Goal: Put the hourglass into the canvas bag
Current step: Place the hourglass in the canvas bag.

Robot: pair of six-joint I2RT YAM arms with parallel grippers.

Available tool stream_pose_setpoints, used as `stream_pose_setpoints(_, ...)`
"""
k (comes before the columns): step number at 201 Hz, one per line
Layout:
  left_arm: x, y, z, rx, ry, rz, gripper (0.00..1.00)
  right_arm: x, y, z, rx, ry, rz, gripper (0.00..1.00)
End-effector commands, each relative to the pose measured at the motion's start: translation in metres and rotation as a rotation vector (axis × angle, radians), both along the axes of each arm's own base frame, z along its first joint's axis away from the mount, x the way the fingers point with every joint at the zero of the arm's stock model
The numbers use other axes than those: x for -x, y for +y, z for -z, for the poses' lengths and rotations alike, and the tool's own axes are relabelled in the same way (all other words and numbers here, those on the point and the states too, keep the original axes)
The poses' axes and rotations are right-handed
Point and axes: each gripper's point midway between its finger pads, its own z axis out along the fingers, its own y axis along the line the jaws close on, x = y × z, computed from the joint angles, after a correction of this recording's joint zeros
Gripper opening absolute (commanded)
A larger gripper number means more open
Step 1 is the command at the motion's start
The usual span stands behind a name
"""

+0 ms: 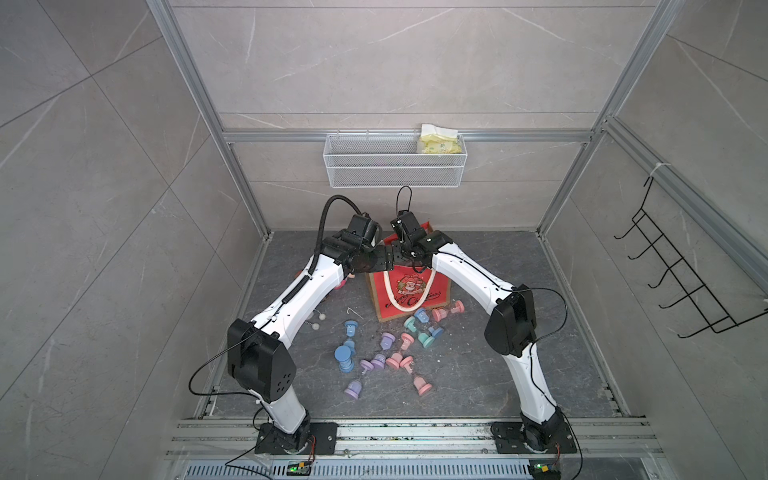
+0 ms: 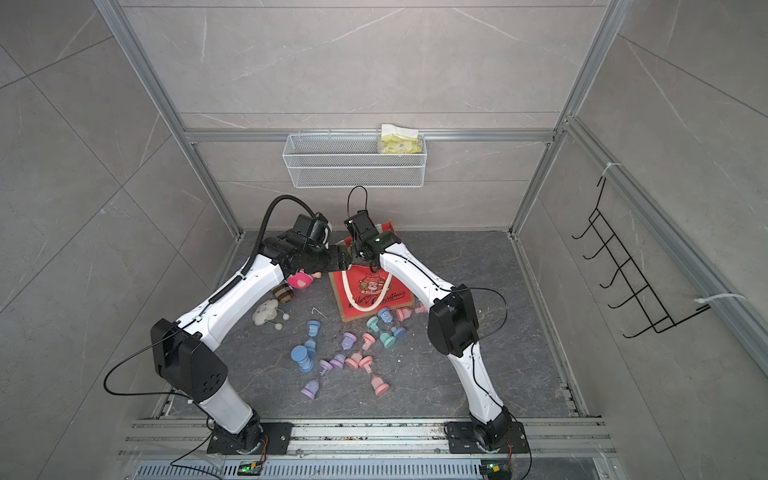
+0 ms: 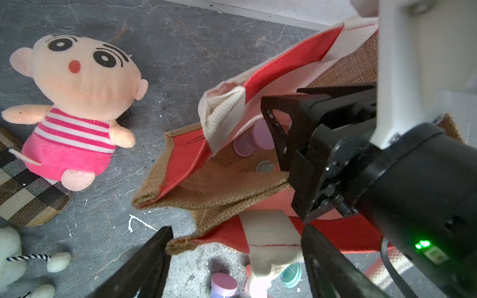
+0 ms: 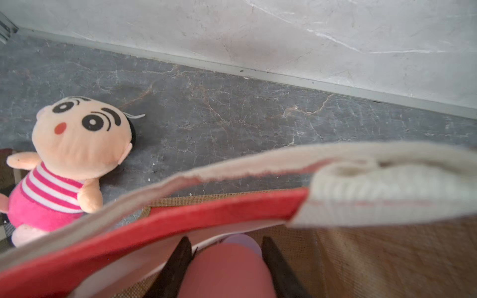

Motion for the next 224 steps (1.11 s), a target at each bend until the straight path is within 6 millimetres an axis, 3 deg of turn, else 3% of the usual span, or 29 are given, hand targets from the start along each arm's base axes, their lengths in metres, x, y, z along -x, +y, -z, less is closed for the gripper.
stream_pose_setpoints(1,0.005,0.004,-0.016,0.0,-0.044,0.005,0.81,0.005,0.006,0.043,0.034,0.089,-0.006,0.09)
stream_pose_setpoints(35,0.005,0.007,-0.015,-0.006,-0.042,0.0,0.8,0.005,0.002,0.053,0.052,0.106,0.015,0.21)
stream_pose_setpoints(86,0.005,0.007,-0.011,-0.012,-0.04,-0.007,0.8,0.006,-0.003,0.036,0.031,0.086,0.028,0.44)
stream_pose_setpoints(142,0.004,0.009,-0.019,-0.005,-0.06,-0.014,0.8,0.009,-0.004,-0.013,-0.029,0.025,0.02,0.59)
stream_pose_setpoints(172,0.005,0.01,-0.027,0.005,-0.08,-0.018,0.8,0.016,-0.006,-0.053,-0.081,-0.025,0.008,0.67)
stream_pose_setpoints(224,0.009,0.008,-0.036,0.035,-0.09,-0.006,0.8,0.042,-0.034,-0.113,-0.134,-0.087,0.023,0.76)
